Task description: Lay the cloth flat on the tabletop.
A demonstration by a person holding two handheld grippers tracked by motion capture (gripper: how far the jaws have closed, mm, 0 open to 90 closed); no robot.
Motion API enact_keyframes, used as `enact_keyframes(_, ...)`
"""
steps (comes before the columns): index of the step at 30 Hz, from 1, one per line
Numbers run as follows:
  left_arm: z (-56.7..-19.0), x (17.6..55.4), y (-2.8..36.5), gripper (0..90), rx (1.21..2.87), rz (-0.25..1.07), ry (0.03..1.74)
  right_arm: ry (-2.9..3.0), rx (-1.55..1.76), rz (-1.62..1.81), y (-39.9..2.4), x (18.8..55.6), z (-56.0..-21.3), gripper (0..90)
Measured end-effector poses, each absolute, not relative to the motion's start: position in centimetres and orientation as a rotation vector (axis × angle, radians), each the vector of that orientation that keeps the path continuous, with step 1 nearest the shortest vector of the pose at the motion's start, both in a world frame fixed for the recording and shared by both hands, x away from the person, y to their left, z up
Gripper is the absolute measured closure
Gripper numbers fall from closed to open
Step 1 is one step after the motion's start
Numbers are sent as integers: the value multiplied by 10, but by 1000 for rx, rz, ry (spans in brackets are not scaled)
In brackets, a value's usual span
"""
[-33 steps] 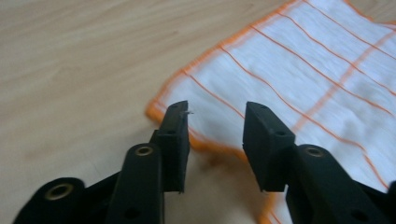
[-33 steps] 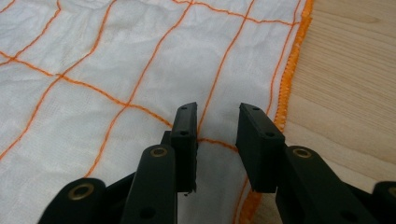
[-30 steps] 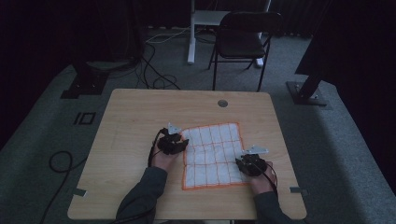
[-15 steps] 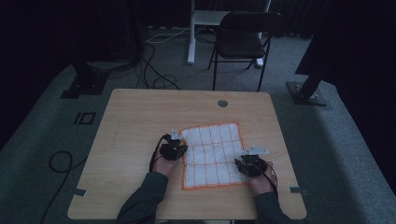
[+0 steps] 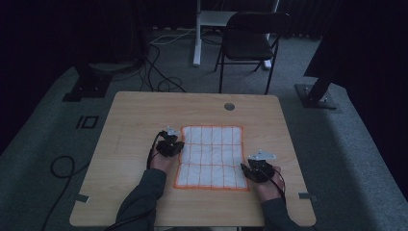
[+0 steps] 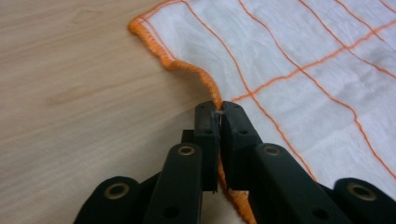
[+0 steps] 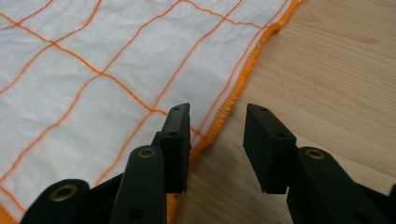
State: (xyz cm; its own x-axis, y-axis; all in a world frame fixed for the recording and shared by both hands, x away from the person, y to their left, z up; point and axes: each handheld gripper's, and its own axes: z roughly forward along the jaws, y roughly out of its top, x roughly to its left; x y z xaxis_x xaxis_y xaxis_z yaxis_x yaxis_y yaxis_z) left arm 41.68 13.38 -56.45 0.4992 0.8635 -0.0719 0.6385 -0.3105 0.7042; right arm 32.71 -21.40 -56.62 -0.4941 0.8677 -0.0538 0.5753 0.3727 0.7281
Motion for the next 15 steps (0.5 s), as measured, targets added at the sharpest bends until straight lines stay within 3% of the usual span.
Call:
enact_keyframes(3, -562, 416, 136, 718, 2038, 436, 1239, 2202, 1253, 917, -215, 327, -566, 601)
enact_keyframes(5, -557, 410, 141, 685, 2009, 428, 1230, 2192, 1260, 924, -217, 328, -565, 596)
enact_keyframes(15, -543, 377, 162, 612, 1962, 431, 1199, 2175, 1278, 934, -222, 329, -565, 572)
